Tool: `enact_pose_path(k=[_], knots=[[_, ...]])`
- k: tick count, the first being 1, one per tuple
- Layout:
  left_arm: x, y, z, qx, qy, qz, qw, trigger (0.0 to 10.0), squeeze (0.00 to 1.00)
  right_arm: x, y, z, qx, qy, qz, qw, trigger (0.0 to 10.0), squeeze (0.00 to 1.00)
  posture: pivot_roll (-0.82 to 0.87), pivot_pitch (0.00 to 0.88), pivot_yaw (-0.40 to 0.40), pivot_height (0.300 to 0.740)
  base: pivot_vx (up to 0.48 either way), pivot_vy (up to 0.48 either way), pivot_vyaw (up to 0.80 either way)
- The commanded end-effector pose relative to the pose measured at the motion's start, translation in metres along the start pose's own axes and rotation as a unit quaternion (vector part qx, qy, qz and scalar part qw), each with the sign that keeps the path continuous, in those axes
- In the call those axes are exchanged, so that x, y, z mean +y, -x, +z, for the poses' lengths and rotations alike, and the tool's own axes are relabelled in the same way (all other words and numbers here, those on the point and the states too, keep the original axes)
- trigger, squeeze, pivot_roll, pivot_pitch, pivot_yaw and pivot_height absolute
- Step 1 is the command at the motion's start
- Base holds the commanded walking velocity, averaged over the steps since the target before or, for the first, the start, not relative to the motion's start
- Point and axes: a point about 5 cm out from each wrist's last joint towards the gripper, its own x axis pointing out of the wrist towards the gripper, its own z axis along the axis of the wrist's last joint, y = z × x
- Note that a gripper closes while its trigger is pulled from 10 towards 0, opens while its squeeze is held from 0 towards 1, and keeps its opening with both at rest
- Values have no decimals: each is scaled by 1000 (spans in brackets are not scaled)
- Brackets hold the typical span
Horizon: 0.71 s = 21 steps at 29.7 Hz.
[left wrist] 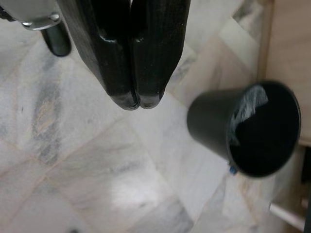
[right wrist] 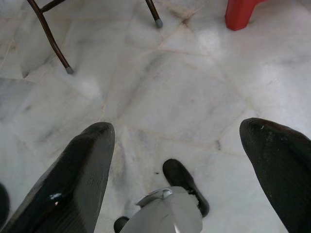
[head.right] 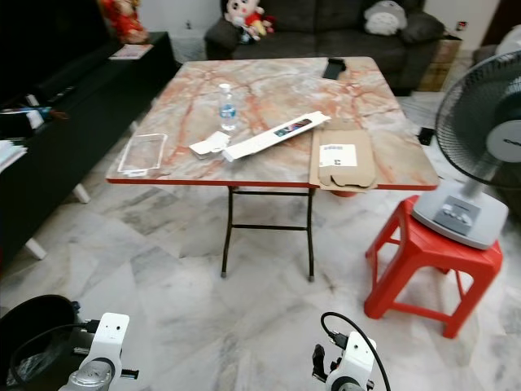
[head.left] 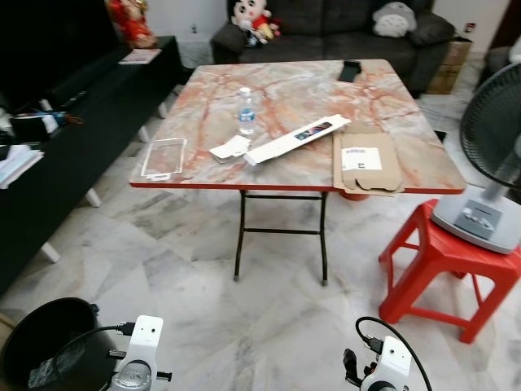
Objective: Picking trash to rubbish bin
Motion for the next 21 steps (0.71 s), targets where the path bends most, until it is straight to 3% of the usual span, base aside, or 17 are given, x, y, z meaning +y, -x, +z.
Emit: enact_pose_path(k=[1,4,7,12,13,14,17,18,19,21], knots=[[-2,-1,9,-17,-18,-11,1000,10000,0,7,-1,3,-7,2,11,1000,10000,0,-77,0,69,740,0,0,-800],[-8,-3,22,-46,-31,-24,998,10000,0,9,-3,10,-22,1,14,1000,10000,0,-70,0,60,740,0,0,0],[-13,-4,40,-77,-27,-29,996,10000,0,16,-5,20,-39,28,29,998,10000,0,-69,0,43,740,0,0,0],[-28,-4,90,-170,-6,-57,984,10000,0,39,-10,56,-107,73,79,988,10000,0,-68,0,21,740,0,0,0],[-31,-1,111,-210,4,-63,976,10000,0,48,-10,72,-142,94,98,981,10000,0,-64,0,16,740,0,0,0],[-32,0,117,-223,7,-64,973,10000,0,51,-9,78,-154,99,104,978,10000,0,-61,0,14,740,0,0,0],[-25,4,146,-274,52,-46,959,10000,0,65,-6,115,-231,96,115,961,10000,0,-59,0,11,740,0,0,0],[-25,4,146,-274,52,-46,959,10000,0,65,-6,115,-231,96,115,961,10000,0,-59,0,11,740,0,0,0],[-17,7,164,-301,107,-30,947,10000,0,79,0,143,-290,103,132,942,10000,0,-61,0,10,740,0,0,0],[-12,10,178,-319,158,-29,934,10000,0,89,6,163,-334,103,146,926,10000,0,-63,0,11,740,0,0,0]])
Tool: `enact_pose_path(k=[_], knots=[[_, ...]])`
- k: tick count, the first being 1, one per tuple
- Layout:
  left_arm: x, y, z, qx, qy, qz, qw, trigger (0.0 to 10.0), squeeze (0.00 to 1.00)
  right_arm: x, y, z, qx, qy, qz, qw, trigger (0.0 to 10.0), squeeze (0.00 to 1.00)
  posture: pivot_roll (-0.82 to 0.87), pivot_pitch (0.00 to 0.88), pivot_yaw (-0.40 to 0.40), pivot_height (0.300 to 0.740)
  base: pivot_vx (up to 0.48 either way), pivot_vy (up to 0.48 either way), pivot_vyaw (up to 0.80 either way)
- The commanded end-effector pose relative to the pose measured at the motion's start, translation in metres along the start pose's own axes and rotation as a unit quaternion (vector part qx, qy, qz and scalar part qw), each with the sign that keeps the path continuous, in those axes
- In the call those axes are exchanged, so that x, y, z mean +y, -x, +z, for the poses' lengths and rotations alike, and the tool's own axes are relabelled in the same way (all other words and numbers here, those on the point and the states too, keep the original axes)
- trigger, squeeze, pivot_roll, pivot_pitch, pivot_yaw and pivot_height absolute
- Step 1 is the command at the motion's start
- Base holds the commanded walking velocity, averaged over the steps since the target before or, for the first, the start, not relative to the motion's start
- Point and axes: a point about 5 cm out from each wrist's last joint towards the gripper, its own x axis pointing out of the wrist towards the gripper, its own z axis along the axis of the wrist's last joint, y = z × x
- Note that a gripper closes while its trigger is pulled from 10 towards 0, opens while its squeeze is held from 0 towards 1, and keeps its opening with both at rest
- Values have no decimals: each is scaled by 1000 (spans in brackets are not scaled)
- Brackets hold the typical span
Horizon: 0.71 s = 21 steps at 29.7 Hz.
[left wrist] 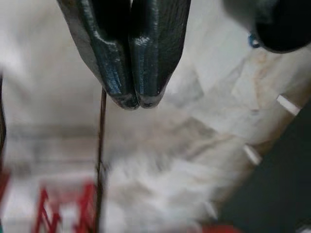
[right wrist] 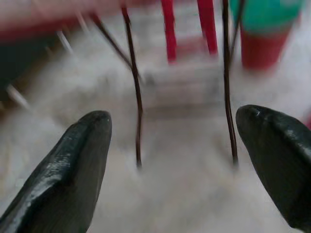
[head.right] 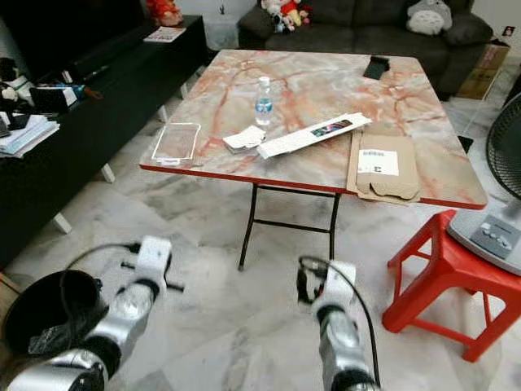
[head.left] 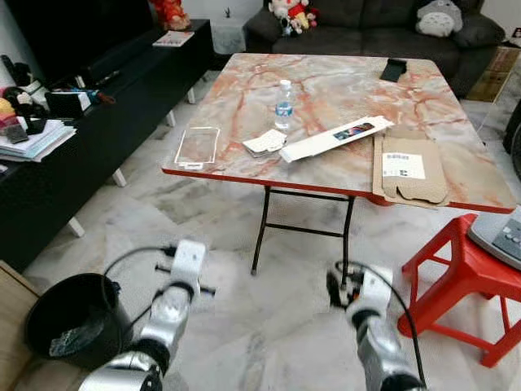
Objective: Picking trash to rubbish bin
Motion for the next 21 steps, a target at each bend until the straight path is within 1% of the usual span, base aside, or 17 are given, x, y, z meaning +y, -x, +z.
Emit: enact_pose_path(k=[1,3,4,5,7,10,11,12,14,16,18,21], knots=[[4,-4,13,-27,43,16,999,10000,0,7,-9,25,-57,7,15,998,10000,0,-56,0,12,740,0,0,0],[0,-8,29,-62,48,12,997,10000,0,13,-15,44,-96,21,25,995,10000,0,-56,0,12,740,0,0,0],[-5,-11,46,-100,40,8,994,10000,0,21,-20,63,-133,23,35,990,10000,0,-57,0,17,740,0,0,0],[-7,-12,53,-115,34,6,993,10000,0,24,-22,70,-146,18,39,988,10000,0,-57,0,17,740,0,0,0],[-12,-13,65,-144,7,7,990,10000,0,31,-24,82,-170,20,46,984,10000,0,-60,0,20,740,0,0,0],[-19,-15,85,-193,-26,3,981,10000,0,45,-26,95,-199,18,63,978,10000,0,-65,0,21,740,0,0,0],[-23,-15,91,-207,-40,-8,978,10000,0,53,-26,99,-206,17,70,976,10000,0,-74,0,28,740,0,0,0],[-23,-15,91,-207,-40,-8,978,10000,0,53,-26,99,-206,17,70,976,10000,0,-74,0,28,740,0,0,0],[-25,-16,98,-218,-56,-17,974,10000,0,68,-28,101,-204,12,89,975,10000,0,-68,0,33,740,0,0,0],[-23,-16,101,-224,-62,-15,973,10000,0,72,-28,104,-207,6,92,974,10000,0,-65,0,35,740,0,0,0],[-21,-16,103,-228,-71,-14,971,10000,0,74,-28,106,-208,-13,88,974,10000,0,-60,0,34,740,0,0,-800],[-21,-16,104,-232,-78,-11,970,10000,0,74,-28,107,-209,-21,84,974,10000,0,-60,0,34,740,0,0,-800]])
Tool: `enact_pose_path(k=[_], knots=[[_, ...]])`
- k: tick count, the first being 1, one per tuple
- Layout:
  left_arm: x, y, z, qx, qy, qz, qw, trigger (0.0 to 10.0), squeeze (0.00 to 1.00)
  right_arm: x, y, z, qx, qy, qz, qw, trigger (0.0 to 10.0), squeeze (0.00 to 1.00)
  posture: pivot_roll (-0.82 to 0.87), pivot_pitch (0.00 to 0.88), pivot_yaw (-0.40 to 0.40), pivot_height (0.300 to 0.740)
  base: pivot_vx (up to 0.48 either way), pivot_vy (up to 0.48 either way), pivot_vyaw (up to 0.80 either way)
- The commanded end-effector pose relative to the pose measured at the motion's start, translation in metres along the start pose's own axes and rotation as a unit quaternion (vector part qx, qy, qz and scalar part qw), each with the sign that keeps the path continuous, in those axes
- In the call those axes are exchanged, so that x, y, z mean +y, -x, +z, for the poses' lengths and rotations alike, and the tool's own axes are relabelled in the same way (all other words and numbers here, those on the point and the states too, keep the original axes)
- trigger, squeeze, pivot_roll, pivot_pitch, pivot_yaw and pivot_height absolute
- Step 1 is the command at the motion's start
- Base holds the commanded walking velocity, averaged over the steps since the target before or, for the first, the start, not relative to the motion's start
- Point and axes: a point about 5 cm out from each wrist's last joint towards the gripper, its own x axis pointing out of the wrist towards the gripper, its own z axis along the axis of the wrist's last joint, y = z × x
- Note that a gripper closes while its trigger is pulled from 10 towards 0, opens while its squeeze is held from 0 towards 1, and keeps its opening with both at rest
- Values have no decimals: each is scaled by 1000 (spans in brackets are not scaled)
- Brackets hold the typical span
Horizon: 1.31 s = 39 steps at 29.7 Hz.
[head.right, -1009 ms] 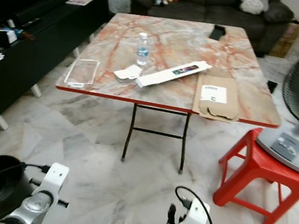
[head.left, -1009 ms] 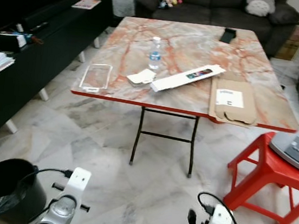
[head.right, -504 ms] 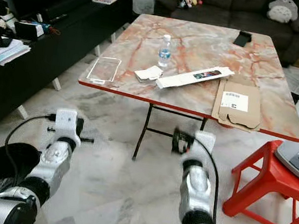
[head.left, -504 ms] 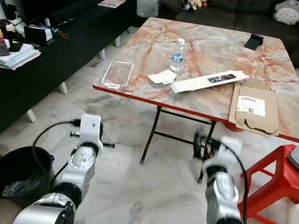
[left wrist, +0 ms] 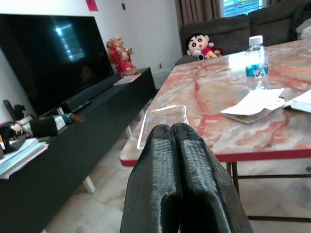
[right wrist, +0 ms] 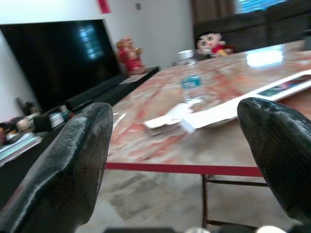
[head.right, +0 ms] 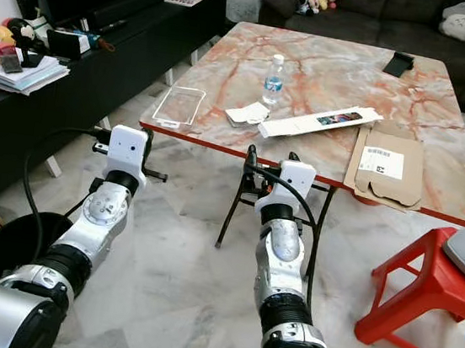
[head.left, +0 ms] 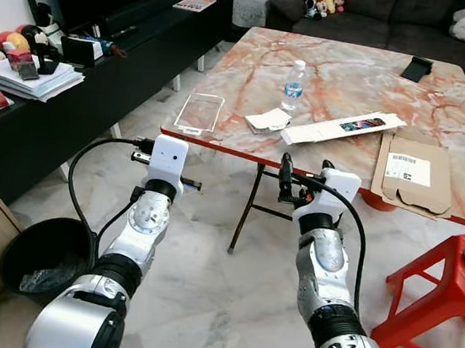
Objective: Picking trash to rubbish bin
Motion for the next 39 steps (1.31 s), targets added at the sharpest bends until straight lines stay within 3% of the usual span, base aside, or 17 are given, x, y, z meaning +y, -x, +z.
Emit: enact_pose_path(k=[1,4,14,17,21,28,33,39], knots=[[-2,-3,6,-16,-10,-2,1000,10000,0,1,-5,8,-14,-5,-3,1000,10000,0,-60,0,34,740,0,0,-800],[5,-1,2,-9,-7,8,1000,10000,0,7,-4,8,-20,-5,-4,1000,10000,0,-62,0,43,740,80,0,0],[7,3,-4,5,7,18,1000,10000,0,10,-7,12,-22,-1,7,1000,10000,0,-70,0,42,740,241,0,-293],[13,16,-19,29,25,28,999,10000,0,6,-4,10,-22,7,5,1000,10000,0,-70,0,30,740,0,0,-796],[18,34,-33,37,6,21,999,10000,0,-3,3,1,-6,29,0,1000,10000,0,-63,0,24,740,0,0,0],[19,48,-44,51,-3,17,999,10000,0,-10,12,-9,13,49,-10,999,10000,0,-56,0,22,740,0,0,0],[19,49,-45,53,-4,18,998,10000,0,-11,14,-11,16,59,-8,998,10000,0,-56,0,22,740,0,0,0],[17,36,-32,32,-9,15,999,10000,0,-12,15,-12,17,64,-6,998,10000,0,-47,0,26,740,0,0,-800]])
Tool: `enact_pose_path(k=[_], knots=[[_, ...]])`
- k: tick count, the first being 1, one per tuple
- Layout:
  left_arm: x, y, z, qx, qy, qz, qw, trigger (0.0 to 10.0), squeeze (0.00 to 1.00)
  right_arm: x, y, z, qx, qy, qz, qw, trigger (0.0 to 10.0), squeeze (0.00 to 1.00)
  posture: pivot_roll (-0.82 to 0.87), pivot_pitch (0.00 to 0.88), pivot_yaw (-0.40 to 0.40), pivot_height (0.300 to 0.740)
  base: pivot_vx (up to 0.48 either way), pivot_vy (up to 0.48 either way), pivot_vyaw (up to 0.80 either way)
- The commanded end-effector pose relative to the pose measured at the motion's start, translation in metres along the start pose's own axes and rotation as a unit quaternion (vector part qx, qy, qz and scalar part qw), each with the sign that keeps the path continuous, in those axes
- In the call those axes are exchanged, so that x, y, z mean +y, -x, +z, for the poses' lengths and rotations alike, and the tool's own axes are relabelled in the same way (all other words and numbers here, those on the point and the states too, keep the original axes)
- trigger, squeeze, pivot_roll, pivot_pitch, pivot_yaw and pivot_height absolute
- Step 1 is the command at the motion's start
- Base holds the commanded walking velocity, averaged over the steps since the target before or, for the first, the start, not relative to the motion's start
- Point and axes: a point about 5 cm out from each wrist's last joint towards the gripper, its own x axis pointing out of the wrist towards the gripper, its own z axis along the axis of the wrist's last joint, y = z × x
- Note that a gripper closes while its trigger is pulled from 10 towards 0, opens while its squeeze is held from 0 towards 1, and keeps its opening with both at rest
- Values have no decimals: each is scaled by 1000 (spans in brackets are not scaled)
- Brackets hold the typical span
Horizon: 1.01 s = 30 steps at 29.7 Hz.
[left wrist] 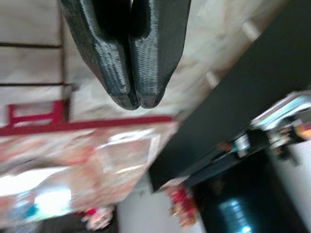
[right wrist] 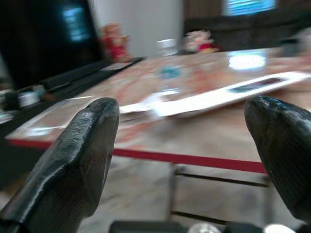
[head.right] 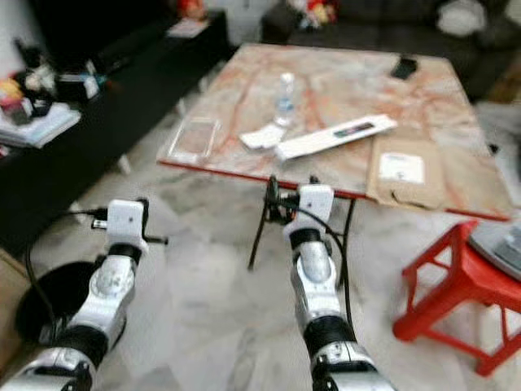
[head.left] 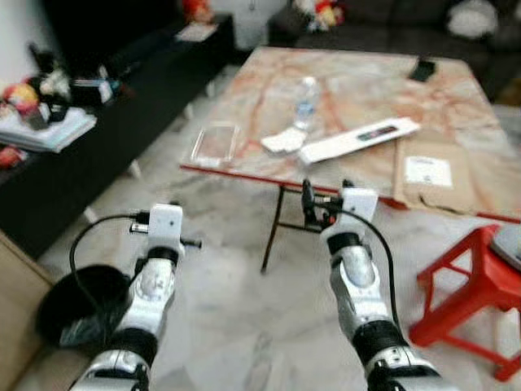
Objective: Picking trash to rubbish bin
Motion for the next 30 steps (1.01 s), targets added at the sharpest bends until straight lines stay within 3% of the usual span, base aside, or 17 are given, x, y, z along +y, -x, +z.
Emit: enact_pose_path(k=[1,13,18,20,30], knots=[[0,-8,11,-20,-11,-2,1000,10000,0,0,0,0,0,0,-5,1000,10000,0,-47,0,26,740,0,0,-800],[3,-14,17,-25,-14,0,1000,10000,0,2,-3,6,-17,-8,-9,1000,10000,0,-49,0,35,740,214,0,-133],[3,-14,17,-25,-14,1,1000,10000,0,4,-5,5,-7,-22,-7,1000,10000,0,-42,0,35,740,289,0,-738],[3,-14,17,-26,-15,0,1000,10000,0,6,-5,8,-23,-3,0,1000,10000,0,-40,0,36,740,291,0,0],[3,-15,18,-26,-14,0,1000,10000,0,9,-5,7,-16,-15,5,1000,10000,0,-38,5,34,740,296,0,-45]])
